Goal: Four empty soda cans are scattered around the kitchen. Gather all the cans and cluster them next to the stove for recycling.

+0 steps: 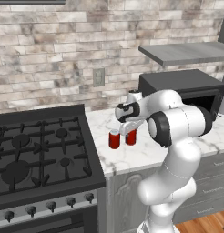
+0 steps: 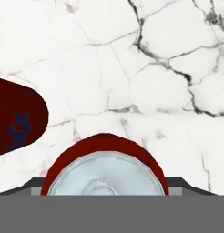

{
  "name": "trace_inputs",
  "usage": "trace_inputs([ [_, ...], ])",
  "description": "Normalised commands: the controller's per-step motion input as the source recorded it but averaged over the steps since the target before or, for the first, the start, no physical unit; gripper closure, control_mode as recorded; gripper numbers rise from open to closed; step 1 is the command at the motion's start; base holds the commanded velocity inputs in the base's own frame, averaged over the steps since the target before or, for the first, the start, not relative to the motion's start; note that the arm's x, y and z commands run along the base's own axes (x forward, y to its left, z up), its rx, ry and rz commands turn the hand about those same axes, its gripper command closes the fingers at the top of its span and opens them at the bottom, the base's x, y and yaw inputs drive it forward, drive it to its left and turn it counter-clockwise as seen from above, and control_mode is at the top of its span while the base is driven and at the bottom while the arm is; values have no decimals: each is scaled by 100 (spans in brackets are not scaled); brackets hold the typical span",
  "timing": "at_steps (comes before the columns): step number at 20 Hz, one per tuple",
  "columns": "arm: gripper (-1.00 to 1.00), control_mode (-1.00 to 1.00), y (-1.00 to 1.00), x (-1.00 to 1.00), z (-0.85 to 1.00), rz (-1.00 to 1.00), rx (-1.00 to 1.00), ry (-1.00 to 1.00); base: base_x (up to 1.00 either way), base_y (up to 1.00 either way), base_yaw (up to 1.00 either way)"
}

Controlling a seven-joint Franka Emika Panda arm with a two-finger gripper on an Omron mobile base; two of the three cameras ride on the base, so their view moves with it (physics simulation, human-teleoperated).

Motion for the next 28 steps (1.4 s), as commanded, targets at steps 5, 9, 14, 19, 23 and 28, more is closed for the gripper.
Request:
trace_inputs([
  [5,-100,-100,-9,-3,5,0,3,0,0,0,0],
  [9,-100,-100,-10,-5,16,0,6,0,0,0,0],
  [14,-100,-100,-1,-8,30,0,5,1,0,0,0],
  [19,-100,-100,-2,-29,33,-3,0,0,0,0,0],
  [23,-100,-100,0,-46,17,-17,0,0,0,0,0],
  [28,-100,-100,0,-54,5,-21,0,0,0,0,0],
])
